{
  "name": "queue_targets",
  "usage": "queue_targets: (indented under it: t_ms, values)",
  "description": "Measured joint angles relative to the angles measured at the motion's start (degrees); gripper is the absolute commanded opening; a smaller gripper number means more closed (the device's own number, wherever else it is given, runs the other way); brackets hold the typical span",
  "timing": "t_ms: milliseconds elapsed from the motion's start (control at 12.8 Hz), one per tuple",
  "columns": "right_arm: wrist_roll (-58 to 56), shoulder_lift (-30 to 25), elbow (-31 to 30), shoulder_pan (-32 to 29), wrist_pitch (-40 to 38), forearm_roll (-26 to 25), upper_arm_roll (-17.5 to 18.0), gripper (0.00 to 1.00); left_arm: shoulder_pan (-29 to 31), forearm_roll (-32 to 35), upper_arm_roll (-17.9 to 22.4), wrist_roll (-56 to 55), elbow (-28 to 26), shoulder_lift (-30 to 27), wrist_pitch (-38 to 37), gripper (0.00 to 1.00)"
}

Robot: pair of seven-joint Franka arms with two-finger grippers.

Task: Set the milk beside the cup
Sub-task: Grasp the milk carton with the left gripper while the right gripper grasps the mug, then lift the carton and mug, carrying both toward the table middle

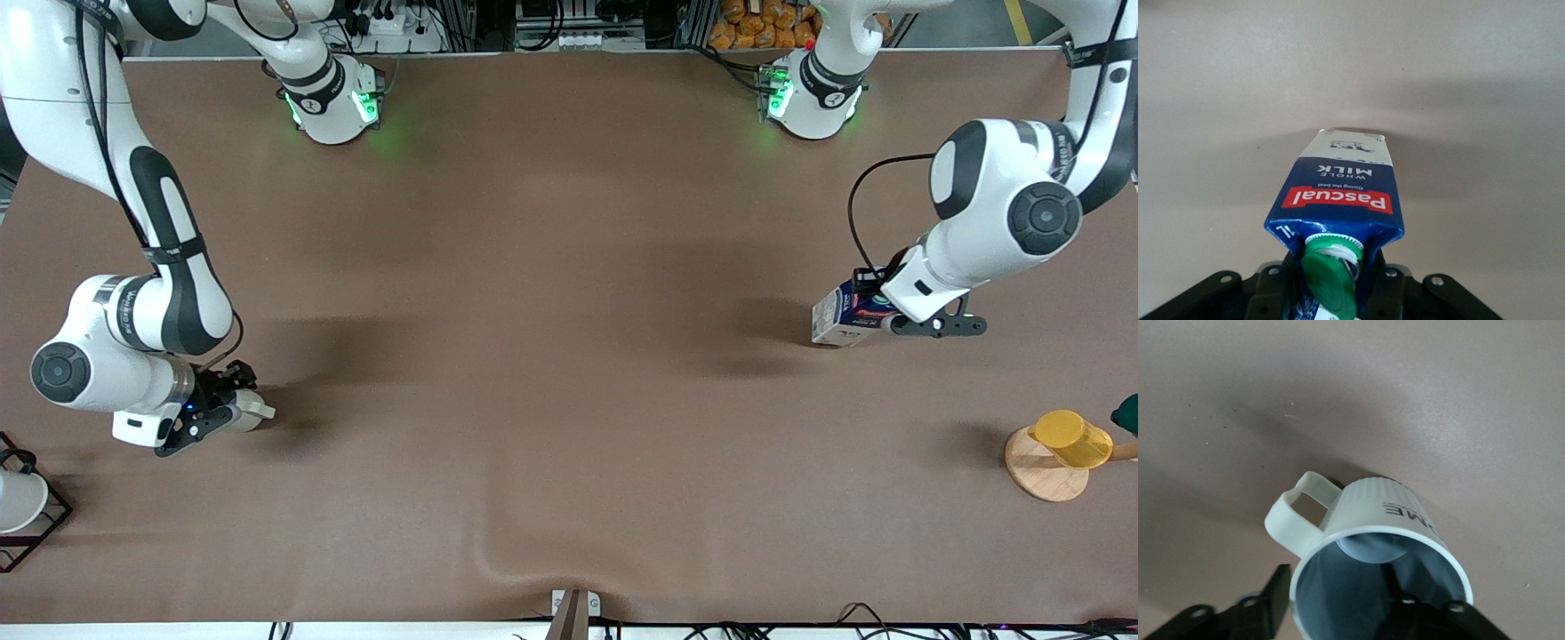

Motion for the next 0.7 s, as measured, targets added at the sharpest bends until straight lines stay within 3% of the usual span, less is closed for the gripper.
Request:
queue_targets:
  t_ms: [390, 702]
  values:
    - [4.66, 0.00, 1.97, 0.20, 0.01, 0.12, 0.48, 0.00, -2.92, -0.02, -0.83, 0.02, 12.61, -0.19, -10.20, 0.39]
    - [7.89, -0.03, 6.59, 2.03, 0.01, 0.14, 1.09, 0.00, -4.50, -0.45, -2.77, -0.32, 17.66, -0.19, -13.28, 0.39]
